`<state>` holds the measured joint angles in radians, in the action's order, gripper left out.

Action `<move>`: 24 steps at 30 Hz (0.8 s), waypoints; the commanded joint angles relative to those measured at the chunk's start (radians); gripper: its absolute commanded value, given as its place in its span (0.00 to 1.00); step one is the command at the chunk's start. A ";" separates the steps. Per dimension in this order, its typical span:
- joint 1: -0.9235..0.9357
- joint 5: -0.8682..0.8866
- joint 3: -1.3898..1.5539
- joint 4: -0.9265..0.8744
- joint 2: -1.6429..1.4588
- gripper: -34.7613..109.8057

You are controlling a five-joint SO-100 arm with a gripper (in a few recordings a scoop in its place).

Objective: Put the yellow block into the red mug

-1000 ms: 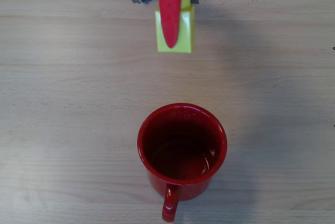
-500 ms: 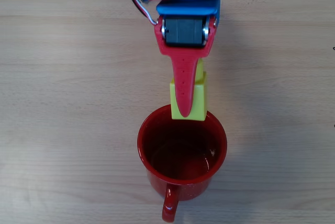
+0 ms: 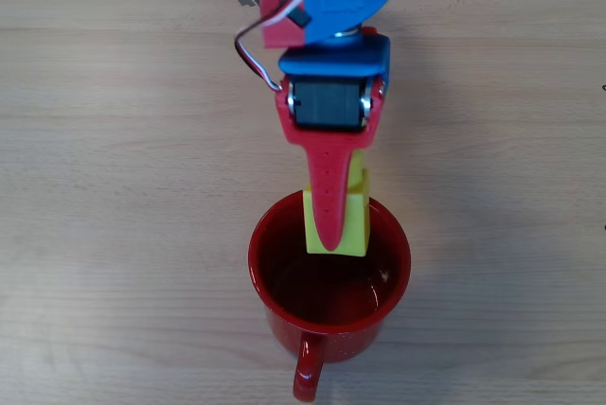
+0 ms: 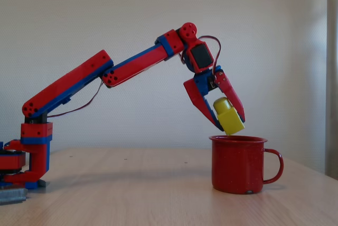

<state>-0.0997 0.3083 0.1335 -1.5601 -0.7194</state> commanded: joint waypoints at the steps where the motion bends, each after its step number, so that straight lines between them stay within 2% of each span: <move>1: 0.008 0.000 -0.066 0.031 -0.057 0.27; 4: 0.009 -0.008 -0.038 0.035 -0.057 0.37; 12: 0.018 -0.018 -0.028 0.043 -0.054 0.47; 24: 0.025 -0.023 -0.034 0.040 -0.063 0.46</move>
<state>-0.0782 0.2869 0.1350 -1.5248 -0.7087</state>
